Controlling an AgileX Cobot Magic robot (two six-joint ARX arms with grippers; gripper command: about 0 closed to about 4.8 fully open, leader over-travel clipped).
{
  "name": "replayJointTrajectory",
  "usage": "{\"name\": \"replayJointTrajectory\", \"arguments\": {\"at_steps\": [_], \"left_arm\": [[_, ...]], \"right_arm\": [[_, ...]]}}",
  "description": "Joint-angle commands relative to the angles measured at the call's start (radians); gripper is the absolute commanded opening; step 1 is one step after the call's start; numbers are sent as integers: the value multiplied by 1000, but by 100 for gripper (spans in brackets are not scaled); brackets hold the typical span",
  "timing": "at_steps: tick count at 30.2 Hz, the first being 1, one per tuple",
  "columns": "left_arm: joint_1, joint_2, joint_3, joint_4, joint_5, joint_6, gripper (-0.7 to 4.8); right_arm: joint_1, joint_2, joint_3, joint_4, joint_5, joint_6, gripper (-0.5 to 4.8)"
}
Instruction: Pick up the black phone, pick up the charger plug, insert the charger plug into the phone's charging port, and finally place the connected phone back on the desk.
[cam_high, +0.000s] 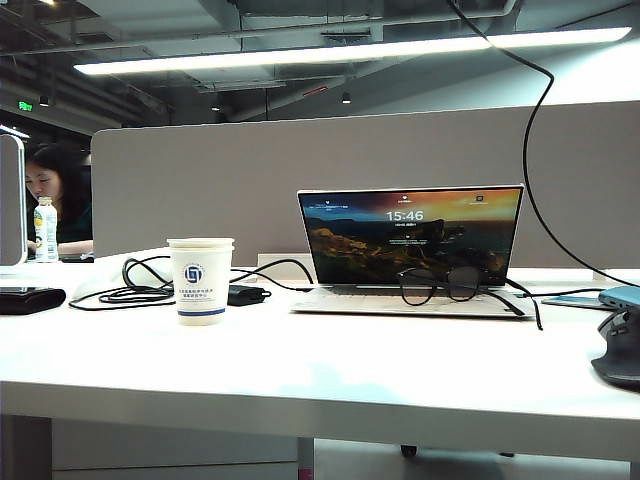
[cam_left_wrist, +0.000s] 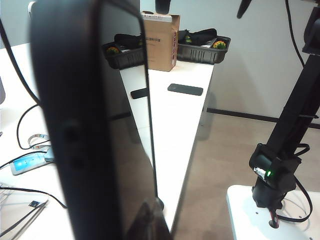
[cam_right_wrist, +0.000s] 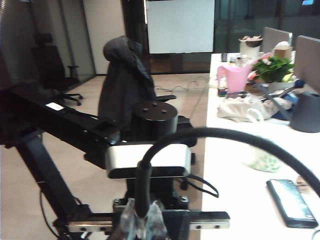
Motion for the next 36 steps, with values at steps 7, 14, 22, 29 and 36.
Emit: {"name": "replayJointTrajectory", "arguments": {"at_steps": [7,14,22,29,36], "left_arm": [[0,-3,5,35,78,31,-6],[0,-3,5,35,78,31,-6],[0,3,5,33,72,31,-6],[0,4,5,30,73,30,-6],[0,3,5,32,71,30,-6]], "right_arm": [[7,-2,3,0,-37,94,-6],[7,2,3,-9,-47,94,-6],[64,20,3,-13,-31,93,-6],[78,26,3,-13,-16,89,-6],[72,26,3,-21,-5,89,-6]]}}
